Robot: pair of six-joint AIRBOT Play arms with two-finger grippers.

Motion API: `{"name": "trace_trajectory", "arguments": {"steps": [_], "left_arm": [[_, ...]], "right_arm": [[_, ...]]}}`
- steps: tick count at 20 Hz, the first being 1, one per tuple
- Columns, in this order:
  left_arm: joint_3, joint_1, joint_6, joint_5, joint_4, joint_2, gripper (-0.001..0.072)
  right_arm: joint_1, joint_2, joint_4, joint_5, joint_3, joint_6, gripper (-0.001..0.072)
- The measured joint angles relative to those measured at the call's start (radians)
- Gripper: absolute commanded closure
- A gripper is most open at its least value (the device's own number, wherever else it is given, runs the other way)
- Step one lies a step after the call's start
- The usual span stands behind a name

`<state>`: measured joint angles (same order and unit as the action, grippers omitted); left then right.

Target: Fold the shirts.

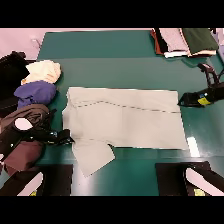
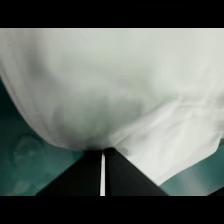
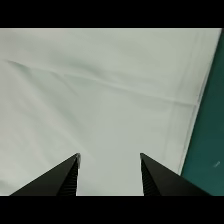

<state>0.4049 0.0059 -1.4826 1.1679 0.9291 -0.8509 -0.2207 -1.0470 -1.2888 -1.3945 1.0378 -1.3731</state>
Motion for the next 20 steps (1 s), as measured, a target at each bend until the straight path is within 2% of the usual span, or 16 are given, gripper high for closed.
{"name": "trace_trajectory", "arguments": {"steps": [1, 2, 5, 6, 7, 9, 10, 11, 12, 13, 14, 15, 17, 20], "left_arm": [[0.011, 0.000, 0.011, 0.012, 0.001, 0.000, 0.0685], [0.020, 0.000, 0.020, 0.021, 0.003, 0.000, 0.0685], [0.046, 0.000, 0.039, 0.035, 0.006, 0.000, 0.0684], [0.051, 0.000, 0.042, 0.037, 0.008, 0.000, 0.0685], [0.055, 0.000, 0.045, 0.037, 0.008, 0.000, 0.0685], [0.061, 0.000, 0.048, 0.039, 0.010, 0.000, 0.0685], [0.062, 0.000, 0.048, 0.040, 0.010, 0.000, 0.0685], [0.063, 0.000, 0.050, 0.040, 0.010, 0.000, 0.0685], [0.064, 0.000, 0.052, 0.041, 0.012, 0.000, 0.0685], [0.065, 0.000, 0.056, 0.044, 0.012, 0.000, 0.0686], [0.068, 0.000, 0.061, 0.055, 0.016, 0.000, 0.0685], [0.073, 0.000, 0.064, 0.064, 0.024, 0.000, 0.0686], [0.093, 0.000, 0.070, 0.093, 0.050, 0.000, 0.0686], [0.146, 0.000, 0.074, 0.136, 0.070, 0.000, 0.0685]], "right_arm": [[-0.027, 0.010, -0.015, -0.017, -0.027, 0.000, 0.0241], [-0.064, 0.023, -0.034, -0.030, -0.065, 0.000, 0.0150], [-0.208, 0.047, -0.089, -0.068, -0.209, 0.002, 0.0161], [-0.260, 0.048, -0.096, -0.074, -0.257, 0.003, 0.0209], [-0.310, 0.045, -0.102, -0.084, -0.306, 0.006, 0.0228], [-0.378, 0.026, -0.103, -0.087, -0.387, 0.016, 0.0235], [-0.396, 0.014, -0.097, -0.086, -0.419, 0.022, 0.0275], [-0.405, 0.002, -0.081, -0.077, -0.447, 0.026, 0.0283], [-0.404, -0.011, -0.064, -0.067, -0.470, 0.030, 0.0338], [-0.391, -0.023, -0.055, -0.067, -0.483, 0.032, 0.0497], [-0.371, -0.036, -0.043, -0.063, -0.493, 0.034, 0.0585], [-0.350, -0.042, -0.040, -0.055, -0.494, 0.038, 0.0640], [-0.307, -0.038, -0.033, -0.036, -0.484, 0.044, 0.0696], [-0.267, 0.024, -0.031, -0.050, -0.435, 0.048, 0.0696]]}}
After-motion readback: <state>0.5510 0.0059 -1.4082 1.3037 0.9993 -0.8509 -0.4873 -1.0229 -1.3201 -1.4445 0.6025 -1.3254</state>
